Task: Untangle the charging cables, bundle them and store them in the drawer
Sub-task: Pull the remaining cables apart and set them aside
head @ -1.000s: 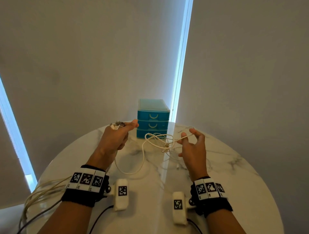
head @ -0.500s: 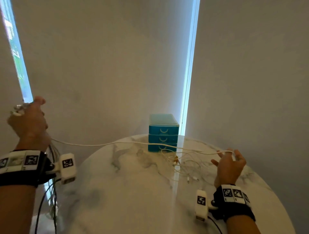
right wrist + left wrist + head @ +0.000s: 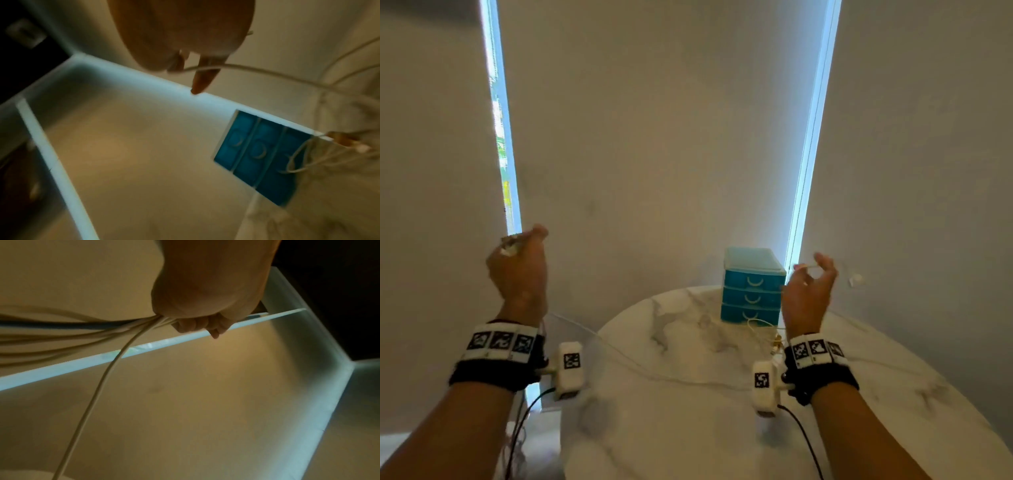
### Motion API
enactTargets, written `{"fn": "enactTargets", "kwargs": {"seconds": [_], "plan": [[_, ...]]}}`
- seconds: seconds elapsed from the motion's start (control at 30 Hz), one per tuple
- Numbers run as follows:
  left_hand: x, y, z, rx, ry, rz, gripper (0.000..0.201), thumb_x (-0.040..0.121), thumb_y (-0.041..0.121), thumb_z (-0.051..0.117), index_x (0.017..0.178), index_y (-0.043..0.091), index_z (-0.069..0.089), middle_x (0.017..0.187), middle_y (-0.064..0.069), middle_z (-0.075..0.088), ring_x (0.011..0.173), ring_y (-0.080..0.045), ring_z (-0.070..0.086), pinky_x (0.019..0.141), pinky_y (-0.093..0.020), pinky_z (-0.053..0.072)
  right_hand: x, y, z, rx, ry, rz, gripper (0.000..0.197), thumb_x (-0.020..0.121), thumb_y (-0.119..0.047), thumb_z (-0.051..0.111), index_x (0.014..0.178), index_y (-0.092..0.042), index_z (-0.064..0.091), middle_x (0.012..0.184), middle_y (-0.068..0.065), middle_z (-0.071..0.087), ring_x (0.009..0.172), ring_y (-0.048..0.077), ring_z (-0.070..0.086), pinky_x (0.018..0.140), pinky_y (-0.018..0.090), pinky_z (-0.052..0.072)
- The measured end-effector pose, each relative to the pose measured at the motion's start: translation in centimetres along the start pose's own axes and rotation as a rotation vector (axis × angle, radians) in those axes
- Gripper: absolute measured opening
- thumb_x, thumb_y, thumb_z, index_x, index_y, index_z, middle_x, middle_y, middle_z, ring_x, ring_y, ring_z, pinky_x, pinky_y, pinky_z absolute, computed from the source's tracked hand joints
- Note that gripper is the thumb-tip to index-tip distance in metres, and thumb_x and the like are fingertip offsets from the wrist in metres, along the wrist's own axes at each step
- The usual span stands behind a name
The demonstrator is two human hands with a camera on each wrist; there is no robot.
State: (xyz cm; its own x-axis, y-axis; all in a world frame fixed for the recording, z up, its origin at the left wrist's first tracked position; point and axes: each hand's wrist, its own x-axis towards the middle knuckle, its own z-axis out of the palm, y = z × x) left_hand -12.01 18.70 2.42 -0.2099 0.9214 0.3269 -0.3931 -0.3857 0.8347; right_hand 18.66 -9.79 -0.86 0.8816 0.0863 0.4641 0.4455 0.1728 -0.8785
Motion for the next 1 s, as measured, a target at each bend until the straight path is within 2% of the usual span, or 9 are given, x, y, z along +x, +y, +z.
{"fn": "enactTargets", "kwargs": {"seconds": [0.07,0.1,0.23,0.37,0.57,0.67,0.77,0.9,1.0], "plan": [[-2.5,2.1,2.1,0.119,-0.136,0.086,0.025,0.081,0.045,0.085,0.077,0.022,0.077,0.069,0.01,0.066,0.07,-0.012,0.059,0.072,-0.027,0.047,-3.6,-2.5,4.4,-0.253,-0.647,-0.22,0.059,0.109,-0.021,0.047,0.152,-0.06,0.038,0.157,0.0,0.054,0.135,0.018,0.056,0.117,0.045,0.047],[-3.9,3.2,2.6,0.122,-0.176,0.069,0.023,0.083,0.044,0.085,0.081,0.022,0.079,0.07,0.011,0.067,0.07,-0.01,0.06,0.07,-0.025,0.047,-4.7,-3.2,5.6,-0.368,-0.815,-0.307,0.069,0.109,-0.011,0.046,0.158,-0.058,0.033,0.152,0.0,0.058,0.129,0.014,0.058,0.119,0.04,0.044],[-4.6,4.4,3.1,0.186,-0.268,0.122,0.021,0.087,0.043,0.083,0.076,0.027,0.077,0.081,0.012,0.077,0.079,-0.005,0.069,0.074,-0.024,0.048,-5.9,-5.5,5.9,-0.233,-0.536,-0.35,0.05,0.107,0.001,0.047,0.14,-0.031,0.066,0.12,-0.007,0.077,0.107,0.007,0.07,0.107,0.036,0.056],[-5.1,4.7,3.1,0.219,-0.333,0.122,0.018,0.089,0.043,0.084,0.083,0.027,0.08,0.088,0.012,0.081,0.087,-0.003,0.073,0.081,-0.025,0.051,-6.8,-5.5,3.8,-0.197,-0.674,-0.223,0.034,0.104,-0.004,0.054,0.106,-0.026,0.079,0.104,-0.016,0.079,0.092,-0.001,0.074,0.097,0.036,0.062],[-10.4,3.2,6.0,0.346,-0.706,0.188,0.006,0.088,0.034,0.085,0.091,0.03,0.083,0.092,0.016,0.081,0.091,-0.001,0.076,0.088,-0.032,0.059,-8.7,-9.0,3.8,-0.041,-0.72,-0.325,0.019,0.101,-0.043,0.072,0.119,-0.04,0.076,0.112,-0.022,0.077,0.103,0.0,0.072,0.089,0.025,0.062],[-13.6,1.8,7.1,0.443,-0.847,0.318,0.015,0.098,0.036,0.073,0.103,0.048,0.08,0.098,0.017,0.08,0.091,0.0,0.075,0.084,-0.03,0.06,-9.2,-9.7,4.5,-0.062,-0.674,-0.35,0.023,0.097,-0.047,0.077,0.117,-0.037,0.078,0.114,-0.019,0.075,0.104,-0.002,0.07,0.088,0.013,0.058],[-15.5,0.6,7.8,0.492,-0.911,0.355,0.022,0.099,0.039,0.07,0.118,0.047,0.079,0.107,0.013,0.081,0.096,-0.005,0.075,0.089,-0.035,0.061,-8.8,-8.2,4.1,-0.112,-0.636,-0.319,0.02,0.095,-0.045,0.079,0.112,-0.034,0.081,0.113,-0.017,0.075,0.103,0.001,0.068,0.088,0.011,0.051],[-16.8,-1.0,8.5,0.539,-0.914,0.233,0.016,0.091,0.042,0.081,0.1,0.029,0.081,0.094,0.012,0.079,0.085,0.0,0.071,0.079,-0.027,0.056,-6.2,-4.4,0.0,-0.101,-0.597,-0.149,0.018,0.099,-0.044,0.073,0.113,-0.035,0.079,0.108,-0.021,0.074,0.099,0.0,0.071,0.087,0.022,0.061],[-17.9,-2.9,9.3,0.504,-0.92,0.119,0.01,0.089,0.035,0.085,0.092,0.026,0.082,0.088,0.016,0.078,0.074,0.009,0.066,0.072,-0.017,0.048,-3.6,-0.6,-4.8,-0.154,-0.515,0.04,0.015,0.101,-0.034,0.073,0.108,-0.023,0.079,0.1,-0.005,0.08,0.089,0.019,0.078,0.07,0.023,0.063]]}}
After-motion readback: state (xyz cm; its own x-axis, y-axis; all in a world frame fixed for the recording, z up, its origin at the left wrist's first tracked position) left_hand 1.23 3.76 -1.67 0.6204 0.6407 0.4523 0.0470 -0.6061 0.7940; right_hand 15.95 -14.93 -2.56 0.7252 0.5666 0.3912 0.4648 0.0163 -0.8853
